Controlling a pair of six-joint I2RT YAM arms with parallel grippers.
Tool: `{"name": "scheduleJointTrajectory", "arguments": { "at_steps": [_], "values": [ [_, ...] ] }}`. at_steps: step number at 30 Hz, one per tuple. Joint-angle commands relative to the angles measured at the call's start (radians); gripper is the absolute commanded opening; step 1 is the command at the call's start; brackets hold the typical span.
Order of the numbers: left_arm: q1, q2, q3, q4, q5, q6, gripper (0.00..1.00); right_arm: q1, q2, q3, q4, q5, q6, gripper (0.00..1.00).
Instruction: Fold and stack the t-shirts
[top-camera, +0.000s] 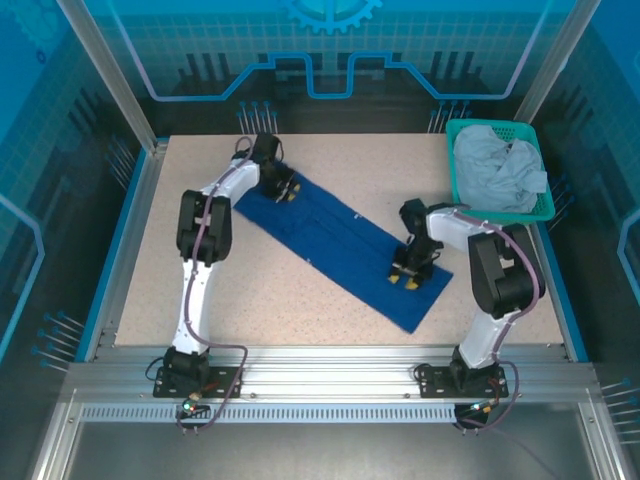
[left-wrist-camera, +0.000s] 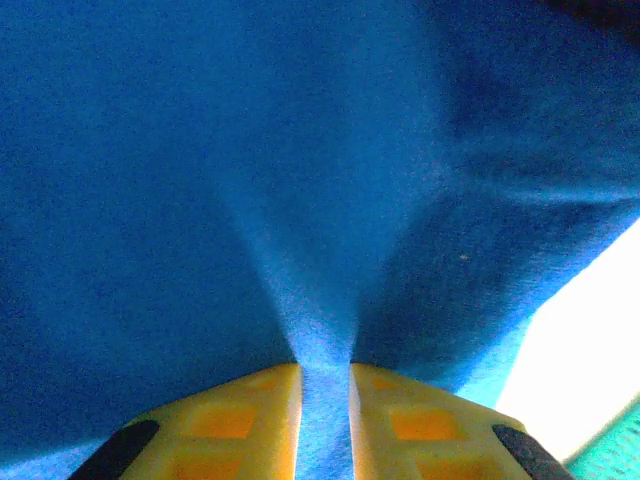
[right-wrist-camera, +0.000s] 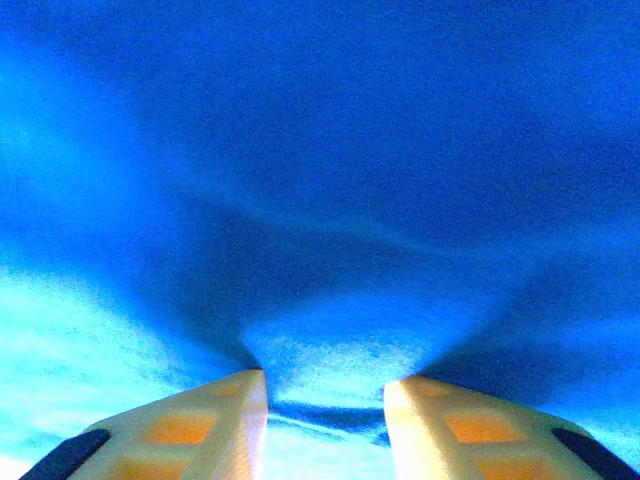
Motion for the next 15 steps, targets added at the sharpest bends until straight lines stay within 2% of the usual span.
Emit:
{"name": "scheduleJointTrajectory", "arguments": {
  "at_steps": [1, 4, 7, 11, 12, 15],
  "values": [
    [-0.022, 0.115, 0.177, 0.165, 0.134, 0.011, 0.26, 0.142, -0.034, -0.083, 0.107, -0.143, 0.267, 0.38],
    [-0.045, 0.150, 0.357, 0.161, 0.135, 0.034, 0.31, 0.231, -0.043, -0.047, 0.166, -0.179, 0.334, 0.39],
    [-0.054, 0.050, 0.335, 0.143, 0.101, 0.075, 0.34, 0.240, -0.061, 0.045, 0.129, -0.172, 0.283, 0.42],
    [-0.063, -0.214, 0.071, 0.032, -0.012, 0.137, 0.37, 0.201, -0.102, 0.155, 0.075, -0.105, 0.137, 0.45],
    [-0.062, -0.286, -0.036, 0.009, -0.038, 0.108, 0.36, 0.182, -0.102, 0.170, 0.089, -0.106, 0.093, 0.46],
    [-0.068, -0.452, -0.342, 0.040, -0.023, -0.014, 0.32, 0.144, -0.034, 0.255, 0.124, -0.106, -0.048, 0.42]
  ]
}}
